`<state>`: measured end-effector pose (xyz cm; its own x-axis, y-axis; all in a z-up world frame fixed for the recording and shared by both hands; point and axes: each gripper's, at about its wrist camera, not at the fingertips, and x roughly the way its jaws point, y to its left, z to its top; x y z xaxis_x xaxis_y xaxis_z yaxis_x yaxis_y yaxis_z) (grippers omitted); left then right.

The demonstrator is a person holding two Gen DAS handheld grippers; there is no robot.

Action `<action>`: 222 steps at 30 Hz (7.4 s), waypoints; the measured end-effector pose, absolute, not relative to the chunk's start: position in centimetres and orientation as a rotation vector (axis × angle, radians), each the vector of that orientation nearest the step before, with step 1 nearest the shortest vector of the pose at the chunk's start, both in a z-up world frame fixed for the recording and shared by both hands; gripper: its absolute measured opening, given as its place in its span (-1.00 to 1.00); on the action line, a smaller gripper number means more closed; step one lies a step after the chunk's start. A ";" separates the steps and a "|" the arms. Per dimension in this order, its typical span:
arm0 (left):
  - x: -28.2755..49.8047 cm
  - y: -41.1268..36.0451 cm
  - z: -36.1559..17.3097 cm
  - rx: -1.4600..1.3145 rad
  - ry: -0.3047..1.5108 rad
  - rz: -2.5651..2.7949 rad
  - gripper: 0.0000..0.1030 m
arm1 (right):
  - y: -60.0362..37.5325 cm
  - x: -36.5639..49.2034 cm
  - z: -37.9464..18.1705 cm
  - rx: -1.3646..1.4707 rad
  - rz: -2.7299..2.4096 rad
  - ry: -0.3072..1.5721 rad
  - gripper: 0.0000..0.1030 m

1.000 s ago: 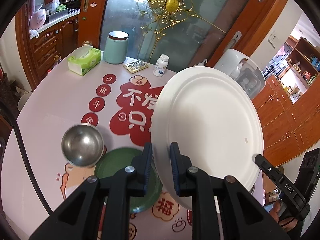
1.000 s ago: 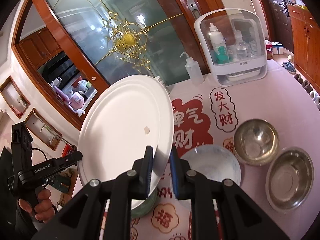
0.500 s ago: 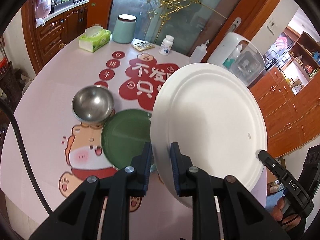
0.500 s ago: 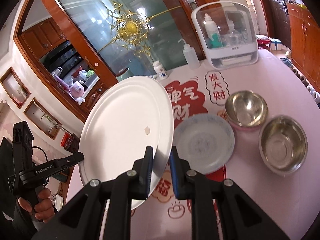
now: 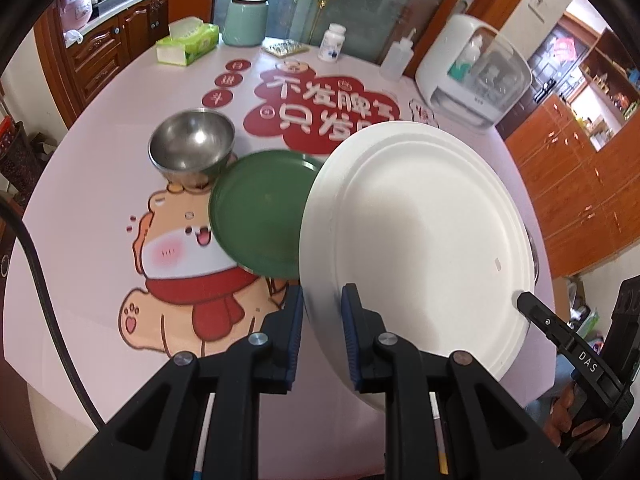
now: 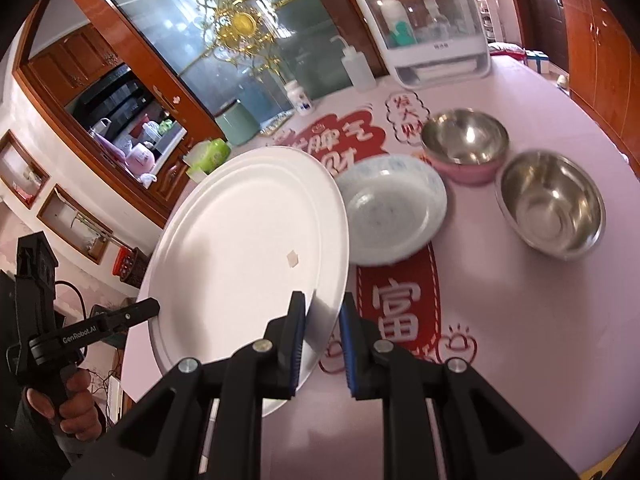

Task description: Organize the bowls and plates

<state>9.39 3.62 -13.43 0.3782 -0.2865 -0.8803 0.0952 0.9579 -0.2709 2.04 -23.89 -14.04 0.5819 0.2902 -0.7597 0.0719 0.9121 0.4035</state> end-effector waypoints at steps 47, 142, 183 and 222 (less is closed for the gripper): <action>5.0 -0.6 -25.9 0.032 1.469 -0.261 -0.59 | -24.9 -3.2 -24.8 0.386 0.045 1.246 -0.63; 24.1 -10.6 -18.3 -0.004 1.202 -0.105 0.43 | -34.5 12.6 -22.7 0.496 0.125 1.059 0.09; 30.5 -12.0 -25.9 -0.122 1.367 -0.217 -0.32 | -33.5 16.9 -26.8 0.598 0.071 1.107 -0.57; 29.8 -12.0 -26.3 -0.178 1.345 -0.322 -0.76 | -34.3 16.5 -26.5 0.628 0.116 1.077 -0.76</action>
<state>29.82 -11.99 -26.30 0.1892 -0.3292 -0.9251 0.1259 0.9425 -0.3096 16.52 -34.33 -26.45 0.4858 0.3840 -0.7852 0.2086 0.8215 0.5308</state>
